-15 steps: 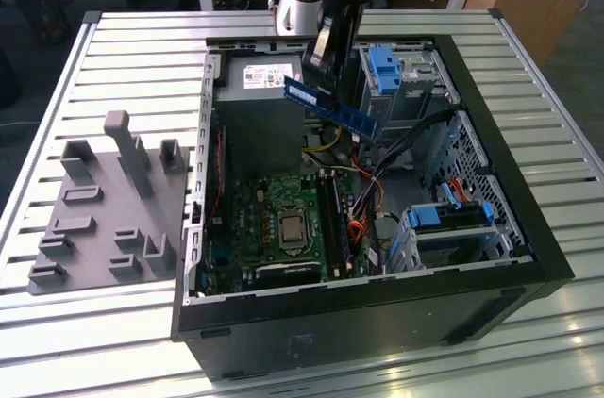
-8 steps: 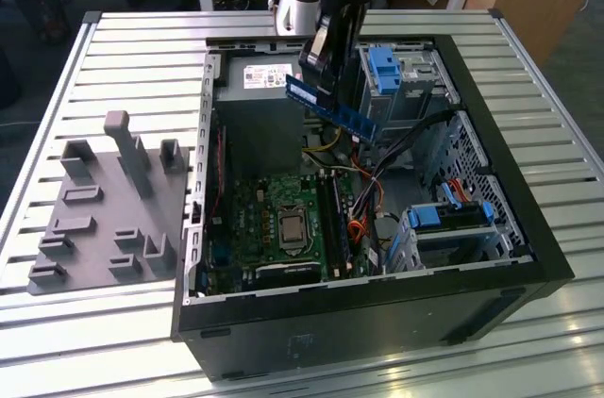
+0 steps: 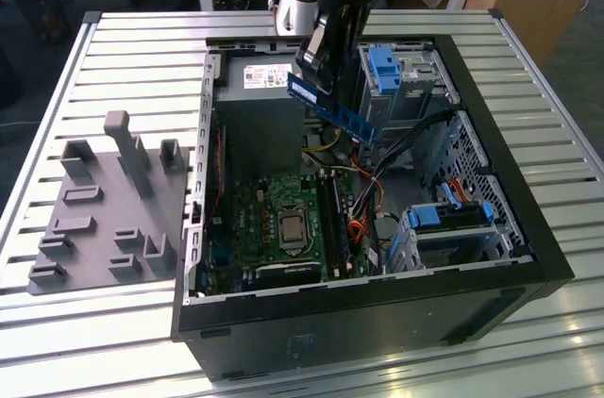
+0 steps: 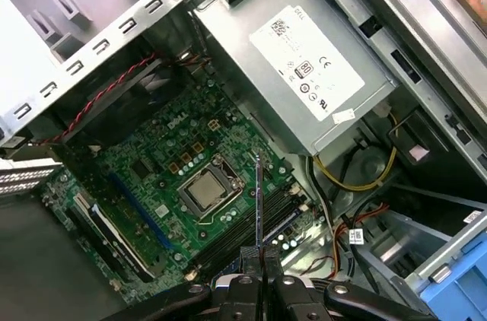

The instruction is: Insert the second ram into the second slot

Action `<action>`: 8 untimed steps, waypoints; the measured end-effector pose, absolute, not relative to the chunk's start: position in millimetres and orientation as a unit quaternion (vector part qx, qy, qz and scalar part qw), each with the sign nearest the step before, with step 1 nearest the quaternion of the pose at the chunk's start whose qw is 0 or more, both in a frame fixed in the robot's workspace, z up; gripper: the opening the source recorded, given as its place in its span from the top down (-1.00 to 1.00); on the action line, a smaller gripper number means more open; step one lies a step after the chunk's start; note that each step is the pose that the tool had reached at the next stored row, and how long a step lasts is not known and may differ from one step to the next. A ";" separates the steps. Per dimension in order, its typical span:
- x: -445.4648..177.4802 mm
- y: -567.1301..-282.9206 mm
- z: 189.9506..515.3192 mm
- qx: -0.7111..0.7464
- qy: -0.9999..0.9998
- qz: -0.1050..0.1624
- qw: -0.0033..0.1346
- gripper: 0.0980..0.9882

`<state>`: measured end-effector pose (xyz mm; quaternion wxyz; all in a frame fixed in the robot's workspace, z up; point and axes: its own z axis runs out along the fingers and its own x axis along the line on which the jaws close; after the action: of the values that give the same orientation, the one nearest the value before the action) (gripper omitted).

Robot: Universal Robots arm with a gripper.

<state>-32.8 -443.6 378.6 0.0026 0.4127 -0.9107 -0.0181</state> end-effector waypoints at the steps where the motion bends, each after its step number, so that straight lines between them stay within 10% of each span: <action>1: -32.8 -443.6 378.5 0.408 -0.913 -0.018 0.002 0.92; 8: -32.8 -443.6 378.2 0.376 -0.926 -0.018 0.002 0.92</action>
<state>-32.8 -443.6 378.2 0.0019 0.3763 -0.9263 -0.0181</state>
